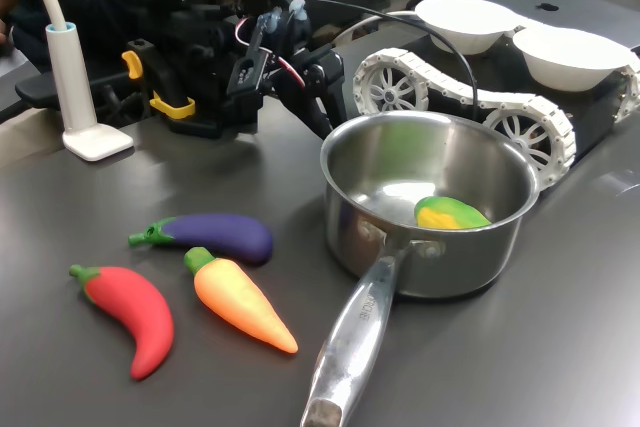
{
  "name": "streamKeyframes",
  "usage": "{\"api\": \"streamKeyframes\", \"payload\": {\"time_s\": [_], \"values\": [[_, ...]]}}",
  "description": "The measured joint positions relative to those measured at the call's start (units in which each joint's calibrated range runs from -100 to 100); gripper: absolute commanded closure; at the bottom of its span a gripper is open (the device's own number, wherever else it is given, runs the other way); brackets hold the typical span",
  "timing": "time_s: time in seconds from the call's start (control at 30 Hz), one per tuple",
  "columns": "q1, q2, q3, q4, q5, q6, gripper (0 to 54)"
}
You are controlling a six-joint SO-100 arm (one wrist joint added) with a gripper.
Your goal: Pick up the brinjal and place them in the pan
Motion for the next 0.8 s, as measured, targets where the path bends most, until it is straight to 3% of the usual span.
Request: {"api": "streamKeyframes", "payload": {"time_s": [0.43, 0.8], "values": [[5.39, 3.37, -7.60, 2.46, 1.17, -1.84, 53.4], [15.73, 7.58, -16.11, 4.84, 3.76, -7.16, 53.4]]}}
